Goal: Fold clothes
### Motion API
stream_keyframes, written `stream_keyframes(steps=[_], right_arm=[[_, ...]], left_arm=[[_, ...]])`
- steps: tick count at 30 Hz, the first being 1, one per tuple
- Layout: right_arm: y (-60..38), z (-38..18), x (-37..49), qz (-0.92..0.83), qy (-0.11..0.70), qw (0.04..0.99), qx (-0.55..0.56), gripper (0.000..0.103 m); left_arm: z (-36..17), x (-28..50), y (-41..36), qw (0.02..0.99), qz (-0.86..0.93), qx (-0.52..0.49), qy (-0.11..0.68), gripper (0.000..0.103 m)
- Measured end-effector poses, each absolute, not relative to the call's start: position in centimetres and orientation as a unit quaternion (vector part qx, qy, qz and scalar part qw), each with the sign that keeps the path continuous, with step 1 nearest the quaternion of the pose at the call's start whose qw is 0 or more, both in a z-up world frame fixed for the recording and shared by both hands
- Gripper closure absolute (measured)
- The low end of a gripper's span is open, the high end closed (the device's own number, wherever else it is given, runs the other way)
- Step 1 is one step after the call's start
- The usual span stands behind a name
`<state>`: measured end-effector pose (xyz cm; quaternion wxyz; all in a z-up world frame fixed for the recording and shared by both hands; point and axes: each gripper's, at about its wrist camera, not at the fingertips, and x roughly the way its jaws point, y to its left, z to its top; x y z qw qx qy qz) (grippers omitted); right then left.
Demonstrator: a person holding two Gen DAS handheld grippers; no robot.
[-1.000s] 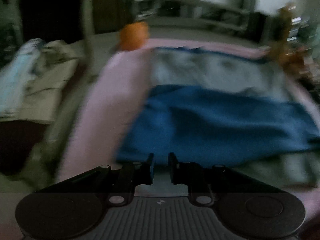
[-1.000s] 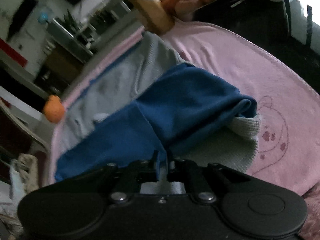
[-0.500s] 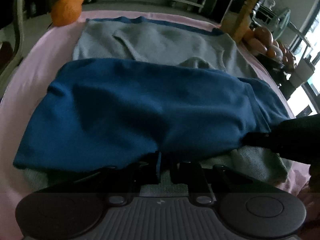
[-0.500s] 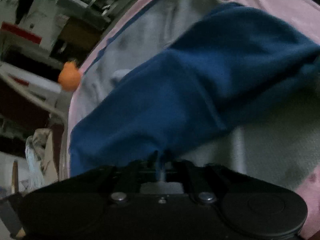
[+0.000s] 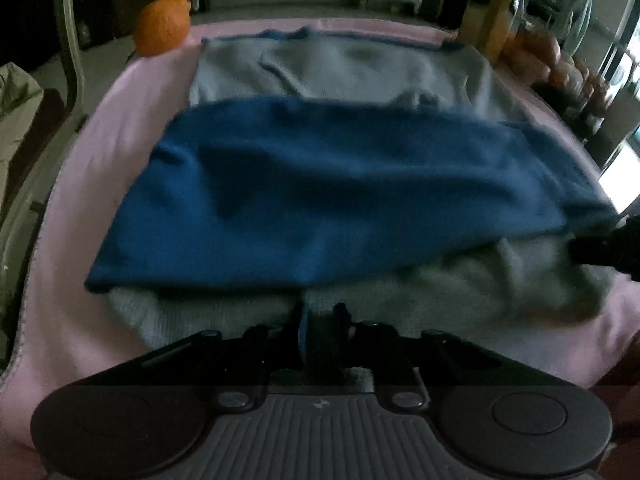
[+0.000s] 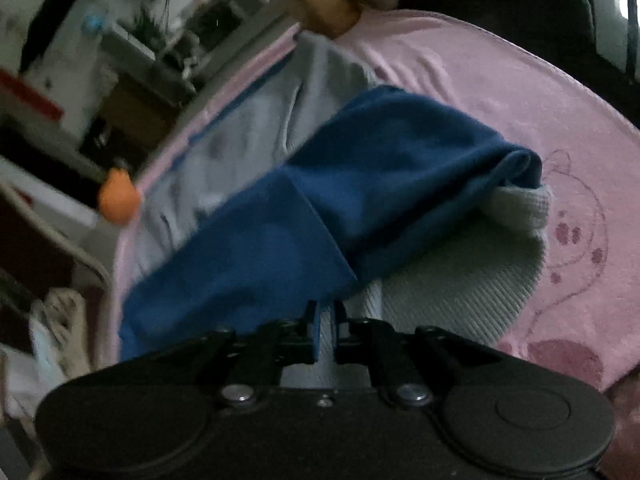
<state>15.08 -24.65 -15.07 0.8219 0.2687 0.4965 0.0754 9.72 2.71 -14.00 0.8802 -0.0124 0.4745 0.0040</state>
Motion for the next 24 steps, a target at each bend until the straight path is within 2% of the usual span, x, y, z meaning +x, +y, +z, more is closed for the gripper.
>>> stream_keyframes(steps=[1,2,6,9,13,19,22,24], right_arm=[[-24.3,-15.2,15.0,0.07,0.505,0.823,0.25,0.096],[-24.0,-15.3,15.0,0.067,0.508,0.826,0.234,0.103],[-23.0,-15.7,15.2,0.057,0.519,0.835,0.174,0.103],[-23.1,-15.4,14.9,0.068,0.51,0.837,0.186,0.096],[-23.7,-12.4,14.5,0.108,0.473,0.843,0.233,0.096],[-22.7,-3.9,18.0,0.161,0.41,0.865,0.241,0.091],[-22.2,0.0,21.3,0.182,0.371,0.879,0.239,0.085],[-22.3,1.1,24.3,0.178,0.349,0.888,0.239,0.079]], left_arm=[[-14.0,9.6,2.6,0.88,0.007,-0.005,0.474,0.08],[-14.0,9.5,2.6,0.88,0.008,-0.002,0.475,0.08],[-13.8,9.6,3.0,0.877,0.007,-0.014,0.48,0.079],[-12.6,9.6,3.0,0.88,0.009,-0.004,0.475,0.081],[-8.1,10.1,4.7,0.901,-0.003,-0.031,0.434,0.08],[-1.4,15.6,9.5,0.921,0.022,-0.067,0.384,0.066],[0.8,19.6,12.0,0.925,0.044,-0.077,0.369,0.053],[0.4,23.2,13.5,0.922,0.054,-0.096,0.372,0.049]])
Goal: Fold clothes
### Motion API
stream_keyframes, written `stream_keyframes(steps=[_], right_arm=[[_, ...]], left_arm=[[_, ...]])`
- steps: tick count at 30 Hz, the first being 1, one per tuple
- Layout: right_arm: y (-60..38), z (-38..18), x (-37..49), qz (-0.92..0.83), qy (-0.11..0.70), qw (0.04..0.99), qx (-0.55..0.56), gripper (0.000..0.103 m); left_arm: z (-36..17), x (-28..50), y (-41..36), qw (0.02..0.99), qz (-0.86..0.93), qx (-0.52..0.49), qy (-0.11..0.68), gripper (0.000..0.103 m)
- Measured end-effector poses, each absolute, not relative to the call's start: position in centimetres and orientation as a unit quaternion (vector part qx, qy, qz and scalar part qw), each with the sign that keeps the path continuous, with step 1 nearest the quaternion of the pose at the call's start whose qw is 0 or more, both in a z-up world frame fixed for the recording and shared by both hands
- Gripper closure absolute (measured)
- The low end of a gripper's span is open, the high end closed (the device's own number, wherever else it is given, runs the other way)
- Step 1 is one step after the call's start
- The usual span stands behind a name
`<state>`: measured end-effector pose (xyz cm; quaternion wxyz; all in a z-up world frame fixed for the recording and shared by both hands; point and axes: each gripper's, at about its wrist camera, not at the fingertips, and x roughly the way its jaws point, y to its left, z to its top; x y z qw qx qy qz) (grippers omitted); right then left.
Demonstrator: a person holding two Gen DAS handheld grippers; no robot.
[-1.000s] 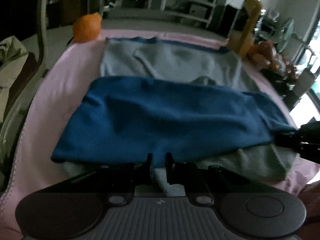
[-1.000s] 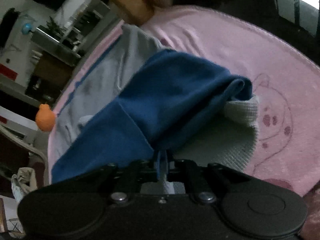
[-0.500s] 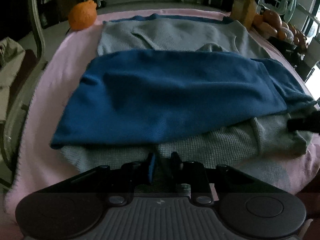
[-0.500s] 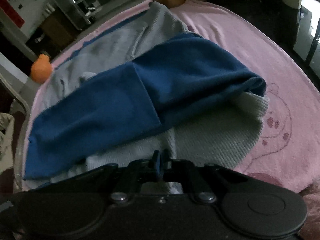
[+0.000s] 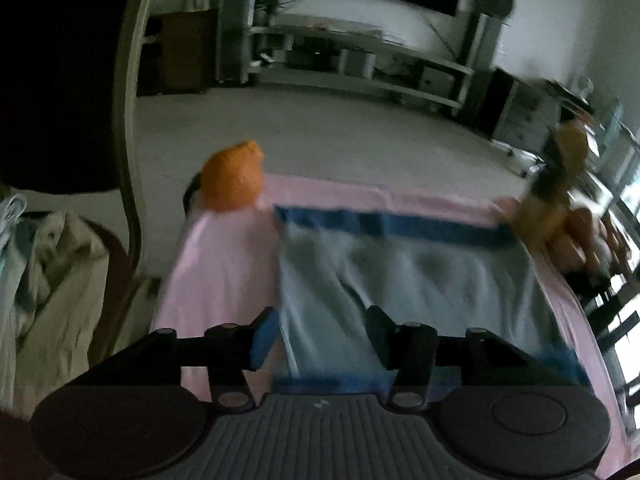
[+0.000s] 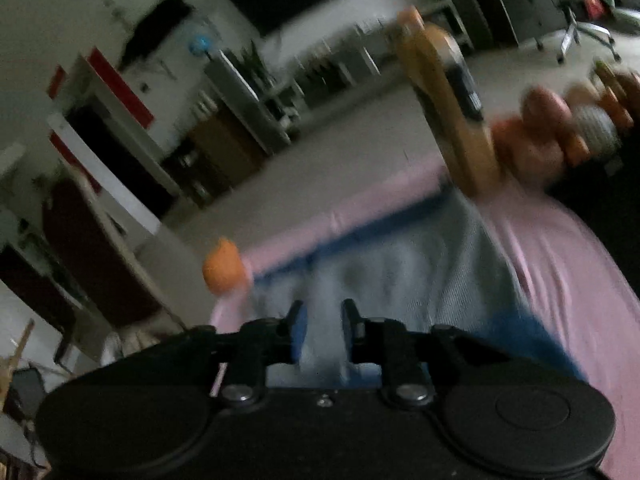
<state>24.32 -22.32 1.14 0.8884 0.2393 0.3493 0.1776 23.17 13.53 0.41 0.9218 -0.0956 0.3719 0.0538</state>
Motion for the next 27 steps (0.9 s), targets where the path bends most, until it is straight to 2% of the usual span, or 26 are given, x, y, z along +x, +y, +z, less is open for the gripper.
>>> stream_keyframes(steps=[1,3,6,12,17,19,20,21,22,24,27], right_arm=[[-22.5,1.5,25.9,0.172,0.339,0.894,0.238,0.079],[-22.8,1.9,29.3,0.159,0.324,0.902,0.236,0.073],[-23.4,-0.8,35.4,0.125,0.343,0.904,0.225,0.063],[-24.0,-8.6,44.8,0.058,0.403,0.894,0.189,0.063],[-24.1,-13.4,49.2,0.041,0.435,0.882,0.175,0.063],[-24.1,-14.8,50.5,0.04,0.443,0.878,0.178,0.064],[-24.0,-15.3,51.0,0.044,0.446,0.875,0.182,0.064],[-23.8,-15.4,51.2,0.046,0.447,0.874,0.183,0.066],[-23.5,-15.7,51.4,0.045,0.447,0.875,0.177,0.069],[-22.8,-16.2,51.7,0.041,0.447,0.879,0.164,0.088],[-21.8,-15.8,50.8,0.02,0.429,0.895,0.122,0.093]], left_arm=[[0.1,24.9,14.3,0.919,0.058,-0.107,0.374,0.047],[-1.1,28.1,15.2,0.914,0.065,-0.119,0.382,0.034],[-4.6,32.8,16.7,0.903,0.084,-0.118,0.405,0.035],[-10.9,39.2,18.8,0.881,0.081,-0.141,0.445,0.038],[-13.2,41.6,19.3,0.883,0.045,-0.139,0.447,0.038],[-13.3,41.9,19.1,0.889,0.032,-0.134,0.437,0.042],[-13.4,42.1,18.9,0.892,0.026,-0.13,0.431,0.048],[-13.4,42.3,18.6,0.895,0.025,-0.124,0.427,0.058],[-13.5,42.4,18.2,0.899,0.03,-0.114,0.422,0.063],[-13.5,42.4,17.0,0.907,0.046,-0.08,0.411,0.09],[-12.6,41.7,15.5,0.916,0.065,-0.039,0.395,0.093]])
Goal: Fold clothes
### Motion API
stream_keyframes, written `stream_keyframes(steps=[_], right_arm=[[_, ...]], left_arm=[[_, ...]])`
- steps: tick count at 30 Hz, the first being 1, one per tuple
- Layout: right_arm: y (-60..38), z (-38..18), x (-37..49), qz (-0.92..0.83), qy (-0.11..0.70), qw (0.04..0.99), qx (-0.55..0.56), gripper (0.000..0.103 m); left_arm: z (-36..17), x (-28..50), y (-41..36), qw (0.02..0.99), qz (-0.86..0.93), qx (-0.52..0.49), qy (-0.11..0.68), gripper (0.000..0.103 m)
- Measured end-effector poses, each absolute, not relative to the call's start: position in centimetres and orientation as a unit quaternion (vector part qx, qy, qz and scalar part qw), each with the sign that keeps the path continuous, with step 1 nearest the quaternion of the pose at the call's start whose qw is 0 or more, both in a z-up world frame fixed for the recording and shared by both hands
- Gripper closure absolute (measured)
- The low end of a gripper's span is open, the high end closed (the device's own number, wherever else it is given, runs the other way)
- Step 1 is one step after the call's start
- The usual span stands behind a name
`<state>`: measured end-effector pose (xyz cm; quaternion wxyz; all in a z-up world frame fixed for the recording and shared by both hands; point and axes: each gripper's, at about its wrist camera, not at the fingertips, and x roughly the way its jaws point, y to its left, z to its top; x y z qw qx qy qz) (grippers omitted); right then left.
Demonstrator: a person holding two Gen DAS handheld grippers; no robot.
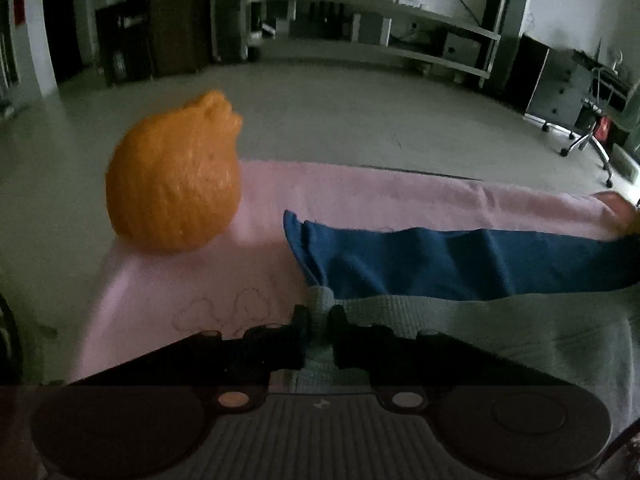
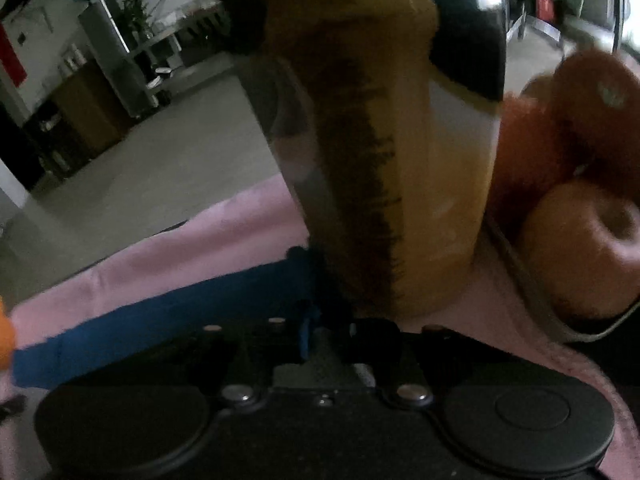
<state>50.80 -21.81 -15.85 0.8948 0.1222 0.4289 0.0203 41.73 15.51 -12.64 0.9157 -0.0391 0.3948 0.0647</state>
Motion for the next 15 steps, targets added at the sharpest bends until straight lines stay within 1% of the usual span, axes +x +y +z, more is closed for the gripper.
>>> stream_keyframes(steps=[3,7,13,15], right_arm=[[-21.0,-13.8,48.7,0.02,0.397,0.912,0.1,0.093],[-20.2,-9.3,44.3,0.033,0.367,0.927,0.071,0.094],[-22.5,-1.8,36.0,0.04,0.34,0.937,0.066,0.094],[-24.1,-1.2,32.2,0.042,0.342,0.936,0.075,0.095]], left_arm=[[-10.7,40.1,14.0,0.926,0.076,-0.001,0.369,0.093],[-6.6,36.3,11.6,0.941,0.08,0.034,0.328,0.093],[-1.6,26.5,10.2,0.957,0.072,0.031,0.281,0.093],[-1.5,22.6,10.3,0.954,0.07,0.03,0.291,0.092]])
